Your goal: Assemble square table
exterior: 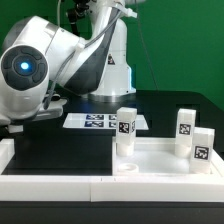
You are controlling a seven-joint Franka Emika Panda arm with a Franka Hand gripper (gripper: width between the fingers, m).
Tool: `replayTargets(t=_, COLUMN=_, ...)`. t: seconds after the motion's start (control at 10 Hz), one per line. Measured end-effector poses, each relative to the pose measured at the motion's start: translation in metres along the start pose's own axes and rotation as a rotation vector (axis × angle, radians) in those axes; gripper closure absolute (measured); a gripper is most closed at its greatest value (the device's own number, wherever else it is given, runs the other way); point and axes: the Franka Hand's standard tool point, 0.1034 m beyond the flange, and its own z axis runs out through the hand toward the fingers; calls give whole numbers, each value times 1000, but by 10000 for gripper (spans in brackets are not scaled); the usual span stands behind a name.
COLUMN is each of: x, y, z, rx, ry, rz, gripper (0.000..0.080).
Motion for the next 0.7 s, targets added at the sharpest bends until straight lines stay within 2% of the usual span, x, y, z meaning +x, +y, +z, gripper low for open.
replayTargets(t=0.3, x=1, y=-3, z=-4, rx=4, ry=-1, rz=-2, gripper=514)
replayTargets(t=0.4, x=3, y=-17, z=-34, rx=0, ry=13, rz=-25, gripper=512)
replayTargets(t=0.5, x=-3, y=-30, z=-64, rx=-6, ry=24, rz=-38, gripper=512)
replayTargets(t=0.6, x=-16, y=-39, z=-93, rx=-6, ry=29, rz=-51, gripper=512)
replayTargets(t=0.7, x=-27, y=-34, z=-101, rx=4, ry=34, rz=-55, gripper=512)
